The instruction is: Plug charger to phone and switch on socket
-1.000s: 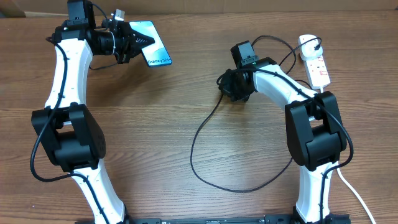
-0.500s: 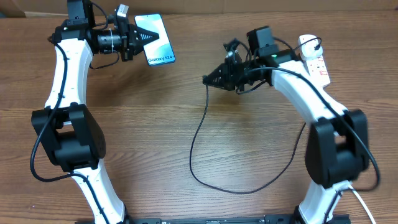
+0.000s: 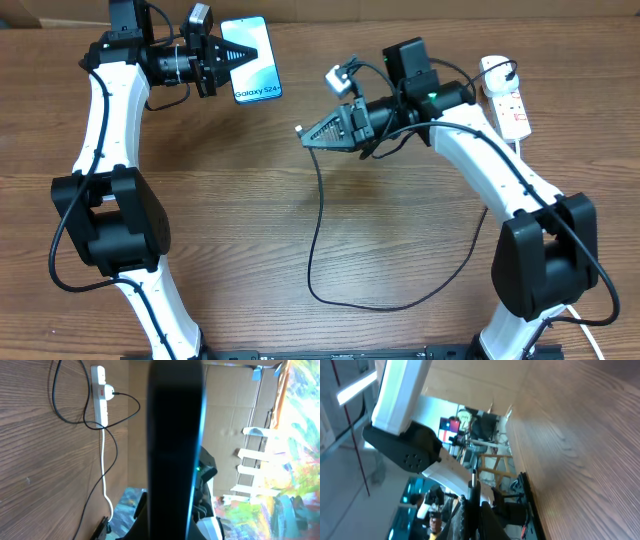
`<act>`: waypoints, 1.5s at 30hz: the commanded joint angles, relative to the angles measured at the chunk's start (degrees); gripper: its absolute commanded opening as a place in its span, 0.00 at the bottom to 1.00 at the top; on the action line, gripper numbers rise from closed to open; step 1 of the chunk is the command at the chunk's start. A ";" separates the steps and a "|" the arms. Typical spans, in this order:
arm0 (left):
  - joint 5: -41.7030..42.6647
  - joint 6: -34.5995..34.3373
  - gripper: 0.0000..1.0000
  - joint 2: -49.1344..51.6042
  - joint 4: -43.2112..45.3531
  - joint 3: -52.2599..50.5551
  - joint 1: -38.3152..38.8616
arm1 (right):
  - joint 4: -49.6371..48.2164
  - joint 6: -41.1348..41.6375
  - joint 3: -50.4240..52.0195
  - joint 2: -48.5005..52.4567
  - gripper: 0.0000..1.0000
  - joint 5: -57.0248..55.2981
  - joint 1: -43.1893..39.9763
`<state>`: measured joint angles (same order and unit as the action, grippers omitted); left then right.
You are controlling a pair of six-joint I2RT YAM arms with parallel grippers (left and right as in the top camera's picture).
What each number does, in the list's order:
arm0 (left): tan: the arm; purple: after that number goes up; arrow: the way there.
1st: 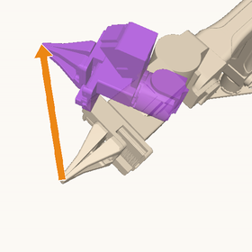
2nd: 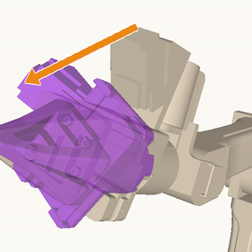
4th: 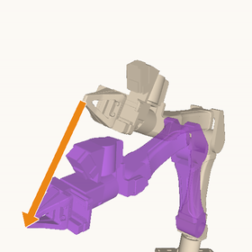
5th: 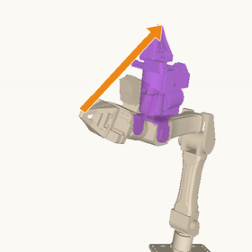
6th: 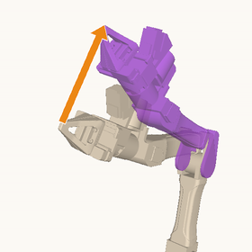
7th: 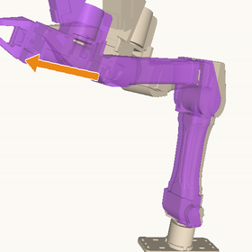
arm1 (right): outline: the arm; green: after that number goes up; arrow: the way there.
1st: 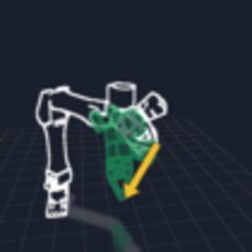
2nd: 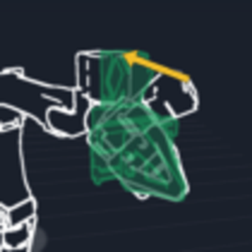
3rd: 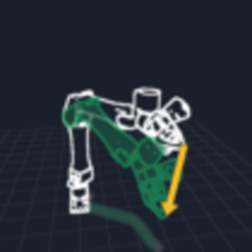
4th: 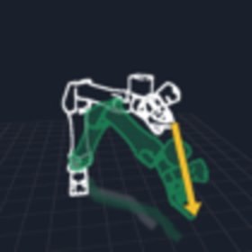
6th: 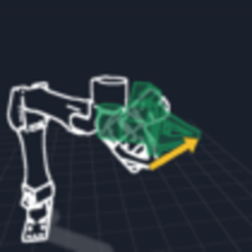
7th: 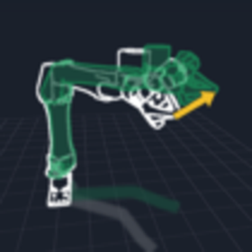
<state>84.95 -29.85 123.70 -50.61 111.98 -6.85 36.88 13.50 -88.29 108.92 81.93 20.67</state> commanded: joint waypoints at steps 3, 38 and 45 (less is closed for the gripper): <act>2.95 -0.96 0.04 -0.42 2.60 0.57 1.73 | -5.81 9.09 -0.81 -0.11 0.04 -3.15 0.28; -0.66 -17.46 0.04 -0.44 15.89 0.57 3.50 | -27.71 38.01 -0.81 -0.11 0.04 -15.04 3.50; 0.17 -18.01 0.04 -0.42 16.83 0.57 3.50 | -29.38 39.28 -0.81 -0.11 0.04 -16.61 3.50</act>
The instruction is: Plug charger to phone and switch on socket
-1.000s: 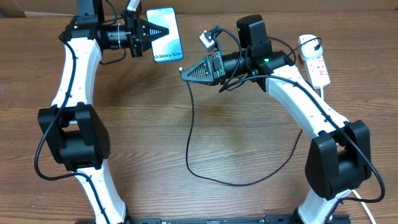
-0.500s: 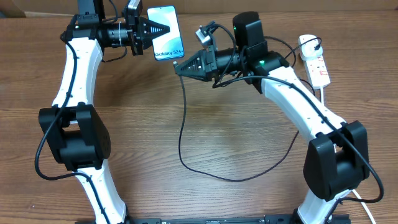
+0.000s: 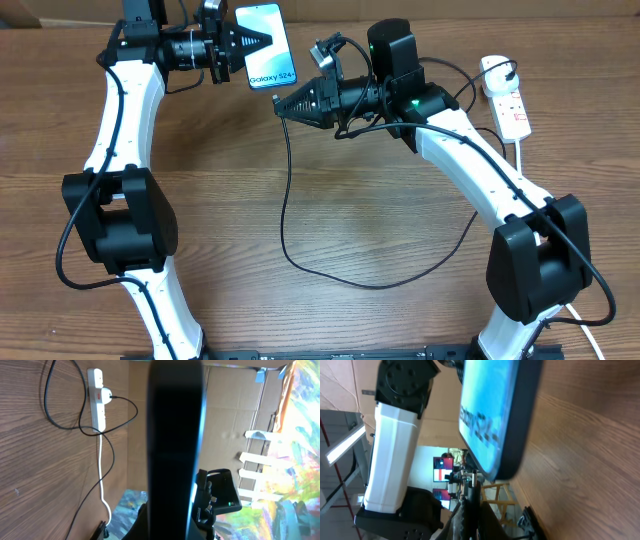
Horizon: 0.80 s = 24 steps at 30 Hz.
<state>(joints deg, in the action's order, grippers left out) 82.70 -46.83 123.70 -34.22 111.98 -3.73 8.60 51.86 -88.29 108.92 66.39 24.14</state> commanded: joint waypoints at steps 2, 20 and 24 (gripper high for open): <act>2.43 -1.01 0.04 -0.42 0.48 0.57 0.37 | -2.12 1.62 -0.81 -0.11 0.04 -1.09 0.02; 2.93 -1.68 0.04 -0.44 0.68 0.57 0.37 | -4.02 3.72 -0.81 -0.07 0.04 -1.25 0.02; 2.91 -2.56 0.04 -0.42 0.68 0.57 0.37 | -4.04 3.91 -0.81 -0.07 0.04 -1.25 0.02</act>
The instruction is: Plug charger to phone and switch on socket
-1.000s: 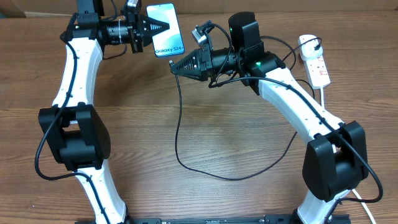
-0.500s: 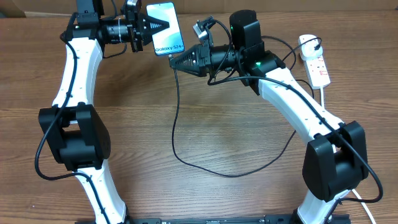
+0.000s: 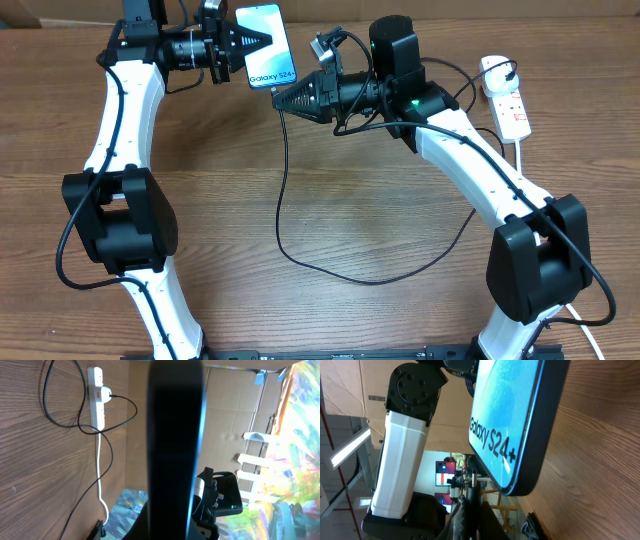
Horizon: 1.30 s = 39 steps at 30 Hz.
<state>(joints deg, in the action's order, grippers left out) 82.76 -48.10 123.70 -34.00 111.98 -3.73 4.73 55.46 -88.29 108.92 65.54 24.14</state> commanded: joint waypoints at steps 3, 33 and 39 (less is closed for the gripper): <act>2.84 -1.68 0.04 -0.44 0.46 0.57 0.37 | -0.17 0.52 -0.81 -0.07 0.04 -0.39 0.02; 4.35 -1.66 0.04 -0.42 0.46 0.57 0.37 | -1.79 1.84 -0.81 -0.07 0.04 -1.66 0.00; 5.42 -1.66 0.04 -0.42 0.48 0.57 0.37 | -3.32 3.08 -0.81 -0.04 0.04 -1.92 0.00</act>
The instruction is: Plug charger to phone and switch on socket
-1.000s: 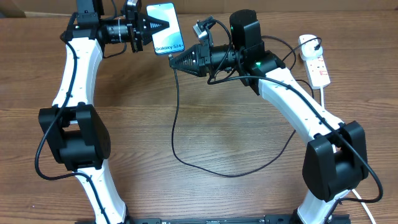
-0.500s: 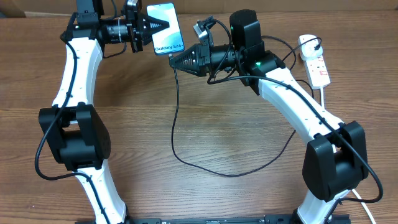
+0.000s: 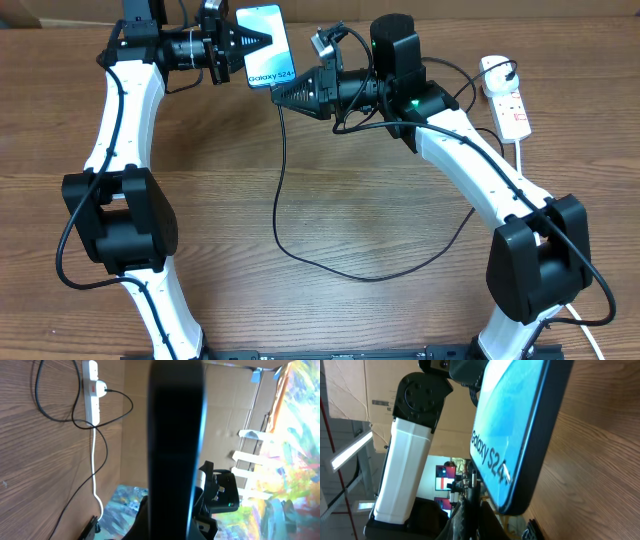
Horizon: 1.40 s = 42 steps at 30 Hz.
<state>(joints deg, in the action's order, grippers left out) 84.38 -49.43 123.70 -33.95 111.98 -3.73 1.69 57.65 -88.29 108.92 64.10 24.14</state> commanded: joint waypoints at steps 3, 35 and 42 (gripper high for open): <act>4.15 -0.35 0.04 -0.44 0.44 0.57 0.26 | 0.26 0.85 -0.81 0.09 0.04 -0.63 0.00; 2.45 -1.64 0.04 -0.42 0.44 0.57 -0.85 | 0.22 2.43 -0.81 0.46 0.04 0.42 0.66; 2.27 -1.64 0.04 -0.42 0.44 0.57 -0.74 | -1.20 3.91 -0.81 0.46 0.04 0.42 0.66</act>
<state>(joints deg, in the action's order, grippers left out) 84.88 -50.70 123.70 -33.82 111.98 -4.86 1.34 60.51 -88.29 109.03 64.25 24.49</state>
